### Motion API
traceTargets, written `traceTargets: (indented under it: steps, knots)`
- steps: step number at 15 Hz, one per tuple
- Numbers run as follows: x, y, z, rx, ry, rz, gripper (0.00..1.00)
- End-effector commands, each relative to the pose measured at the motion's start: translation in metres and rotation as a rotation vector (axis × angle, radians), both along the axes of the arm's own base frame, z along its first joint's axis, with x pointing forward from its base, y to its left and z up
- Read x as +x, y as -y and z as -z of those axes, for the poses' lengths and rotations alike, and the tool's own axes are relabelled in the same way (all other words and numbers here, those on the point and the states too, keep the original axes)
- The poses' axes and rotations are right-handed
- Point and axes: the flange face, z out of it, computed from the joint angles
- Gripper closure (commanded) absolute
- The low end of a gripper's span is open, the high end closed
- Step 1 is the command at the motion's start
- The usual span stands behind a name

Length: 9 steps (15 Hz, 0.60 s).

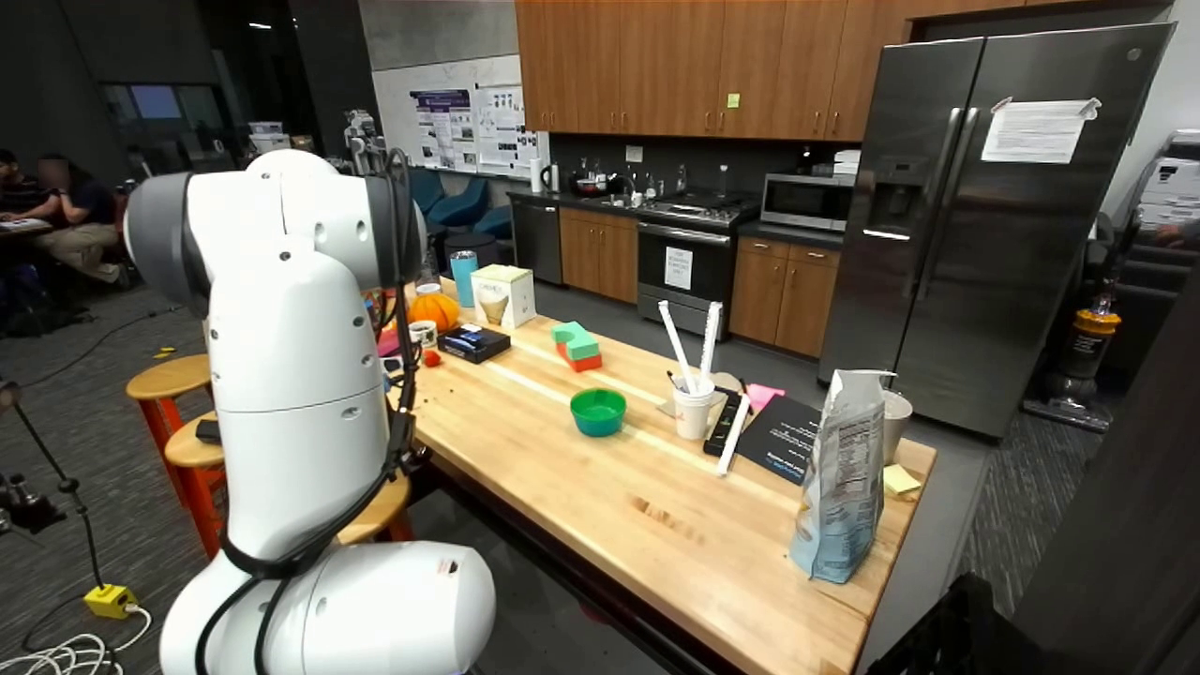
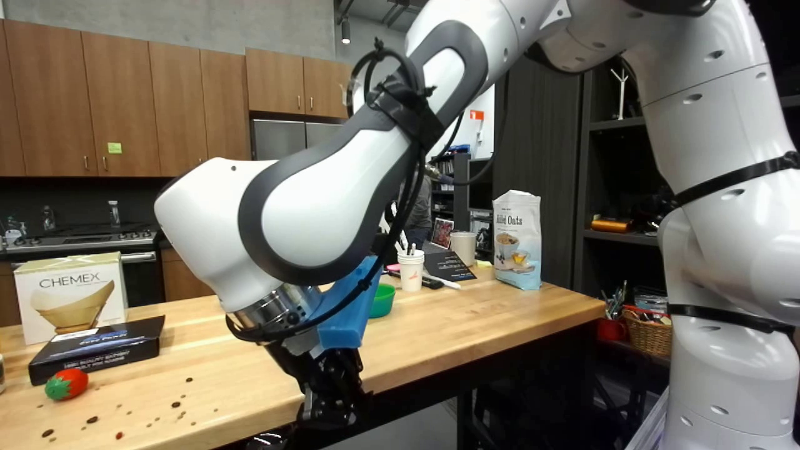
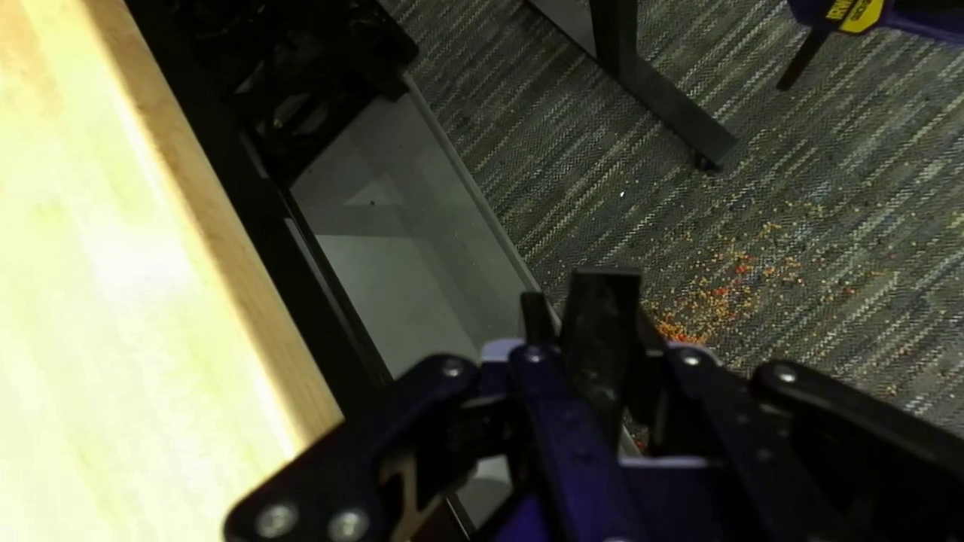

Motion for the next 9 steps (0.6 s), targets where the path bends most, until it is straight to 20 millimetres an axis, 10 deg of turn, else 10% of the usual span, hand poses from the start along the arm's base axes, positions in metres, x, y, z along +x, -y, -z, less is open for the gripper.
traceTargets:
  steps: [1,9]
  knots:
    - [-0.0011,-0.0011,-0.0030,0.017,-0.010,-0.048,0.94]
    - [-0.0094,-0.0040,-0.0055,0.088,-0.190,-0.277,0.94]
